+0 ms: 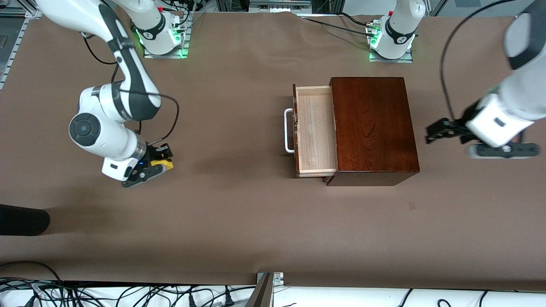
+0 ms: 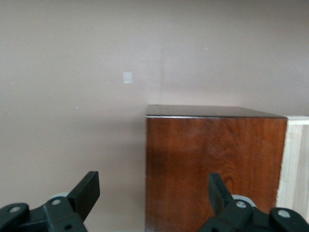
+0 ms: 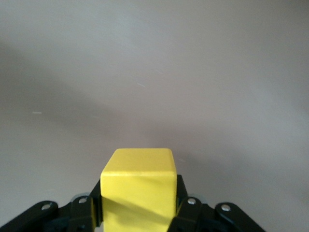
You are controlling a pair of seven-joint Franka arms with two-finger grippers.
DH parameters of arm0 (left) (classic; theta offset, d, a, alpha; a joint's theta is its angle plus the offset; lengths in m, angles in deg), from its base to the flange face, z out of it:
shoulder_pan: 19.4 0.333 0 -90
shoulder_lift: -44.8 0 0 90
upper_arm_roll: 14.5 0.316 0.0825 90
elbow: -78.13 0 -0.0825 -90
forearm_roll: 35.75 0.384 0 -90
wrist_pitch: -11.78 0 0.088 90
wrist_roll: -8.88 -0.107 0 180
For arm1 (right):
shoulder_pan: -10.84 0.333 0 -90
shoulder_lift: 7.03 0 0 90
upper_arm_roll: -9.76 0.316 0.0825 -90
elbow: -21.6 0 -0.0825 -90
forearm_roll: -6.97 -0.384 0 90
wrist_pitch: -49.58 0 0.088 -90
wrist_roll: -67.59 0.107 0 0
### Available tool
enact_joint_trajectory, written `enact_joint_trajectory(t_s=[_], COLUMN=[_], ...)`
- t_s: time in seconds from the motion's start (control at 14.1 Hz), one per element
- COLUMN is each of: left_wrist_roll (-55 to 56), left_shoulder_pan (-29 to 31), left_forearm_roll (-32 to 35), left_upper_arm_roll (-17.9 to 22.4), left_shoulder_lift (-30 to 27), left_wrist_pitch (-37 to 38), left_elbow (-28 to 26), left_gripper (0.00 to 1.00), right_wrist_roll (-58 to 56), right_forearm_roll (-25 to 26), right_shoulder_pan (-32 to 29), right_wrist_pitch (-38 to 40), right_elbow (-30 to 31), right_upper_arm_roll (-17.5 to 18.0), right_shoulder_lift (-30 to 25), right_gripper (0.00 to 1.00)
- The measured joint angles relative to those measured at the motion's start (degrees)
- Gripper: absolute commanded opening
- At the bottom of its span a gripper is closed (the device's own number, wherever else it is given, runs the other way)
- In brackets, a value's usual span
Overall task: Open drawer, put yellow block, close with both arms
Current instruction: 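Carry the yellow cube with the right gripper over the open drawer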
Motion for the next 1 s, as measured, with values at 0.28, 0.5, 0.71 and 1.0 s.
enact_joint_trajectory(t_s=[0.28, 0.5, 0.71, 1.0], left_wrist_roll=[-0.82, -2.10, -2.23, -2.29], left_shoulder_pan=[0.12, 0.07, 0.05, 0.02], left_forearm_roll=[-0.12, -0.12, -0.12, -0.12], left_upper_arm_roll=[1.17, 0.92, 0.68, 0.54], left_shoulder_lift=[-7.80, -9.03, -9.02, -9.02], left_wrist_pitch=[-4.09, -4.90, -5.13, -5.18], left_elbow=[-10.41, -12.09, -12.45, -12.45], left_gripper=[1.00, 1.00, 1.00, 1.00], right_wrist_roll=[-1.12, -1.11, -1.04, -0.99], right_forearm_roll=[4.01, 7.16, 8.73, 12.67], right_shoulder_pan=[4.00, 13.82, 24.63, 33.91], right_wrist_pitch=[4.26, 5.40, 7.27, 8.11], right_elbow=[-7.34, -12.91, -21.97, -29.96], right_upper_arm_roll=[7.68, 8.26, 8.26, 8.08], right_shoulder_lift=[-0.03, 1.09, 4.99, 10.34], right_gripper=[0.00, 0.00, 0.00, 0.00])
